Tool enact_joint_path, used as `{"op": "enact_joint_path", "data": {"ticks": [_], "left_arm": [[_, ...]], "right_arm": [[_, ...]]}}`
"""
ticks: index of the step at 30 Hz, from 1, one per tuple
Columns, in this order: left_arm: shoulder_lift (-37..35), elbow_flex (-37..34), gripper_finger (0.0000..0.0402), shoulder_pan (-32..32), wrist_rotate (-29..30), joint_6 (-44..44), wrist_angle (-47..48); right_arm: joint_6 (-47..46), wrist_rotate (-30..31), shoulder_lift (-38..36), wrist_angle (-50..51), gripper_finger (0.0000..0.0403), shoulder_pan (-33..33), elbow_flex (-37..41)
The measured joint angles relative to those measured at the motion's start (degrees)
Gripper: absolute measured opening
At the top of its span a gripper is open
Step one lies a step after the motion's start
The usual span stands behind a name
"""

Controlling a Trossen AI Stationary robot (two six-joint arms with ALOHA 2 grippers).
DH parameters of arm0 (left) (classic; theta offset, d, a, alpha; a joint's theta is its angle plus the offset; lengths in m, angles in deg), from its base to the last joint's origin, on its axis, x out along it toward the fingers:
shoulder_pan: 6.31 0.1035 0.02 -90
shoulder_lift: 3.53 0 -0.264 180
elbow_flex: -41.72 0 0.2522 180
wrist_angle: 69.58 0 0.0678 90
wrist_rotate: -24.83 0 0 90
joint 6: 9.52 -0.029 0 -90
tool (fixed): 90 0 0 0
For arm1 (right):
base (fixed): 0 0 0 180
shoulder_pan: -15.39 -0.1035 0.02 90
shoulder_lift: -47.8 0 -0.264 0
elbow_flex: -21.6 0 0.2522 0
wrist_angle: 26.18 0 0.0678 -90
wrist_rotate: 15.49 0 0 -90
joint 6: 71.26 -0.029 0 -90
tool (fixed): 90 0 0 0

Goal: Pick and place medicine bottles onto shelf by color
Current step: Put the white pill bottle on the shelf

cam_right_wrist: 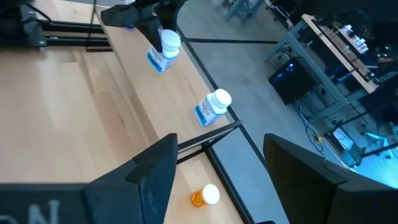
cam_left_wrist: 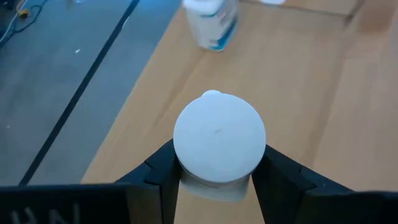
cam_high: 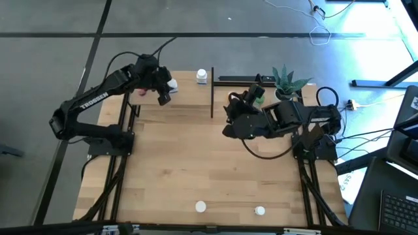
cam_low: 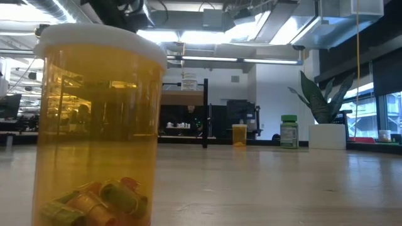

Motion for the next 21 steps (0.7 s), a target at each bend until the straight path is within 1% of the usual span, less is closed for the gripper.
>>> {"op": "enact_joint_path", "data": {"ticks": [5, 10, 13, 16, 21], "left_arm": [[2.78, 0.00, 0.0151, 3.86, -0.27, -1.89, -1.43], [4.99, 0.00, 0.0151, 6.84, -3.14, -4.16, -2.18], [5.62, 0.00, 0.0151, 8.13, -3.77, -5.40, -4.03], [5.72, 0.00, 0.0151, 9.38, -5.79, -6.36, -5.42], [5.72, 0.00, 0.0151, 10.75, -6.07, -6.86, -5.70]], "right_arm": [[-0.27, 0.00, -0.02, -0.07, 0.0240, 1.57, 0.00], [-0.33, 0.00, -0.03, -0.37, 0.0240, 2.77, 0.00], [-0.39, 0.00, -0.04, -0.37, 0.0240, 3.56, 0.00], [-0.40, 0.02, -0.04, -0.37, 0.0240, 4.33, 0.00], [-0.25, 0.02, -0.04, -0.37, 0.0239, 5.57, 0.00]]}}
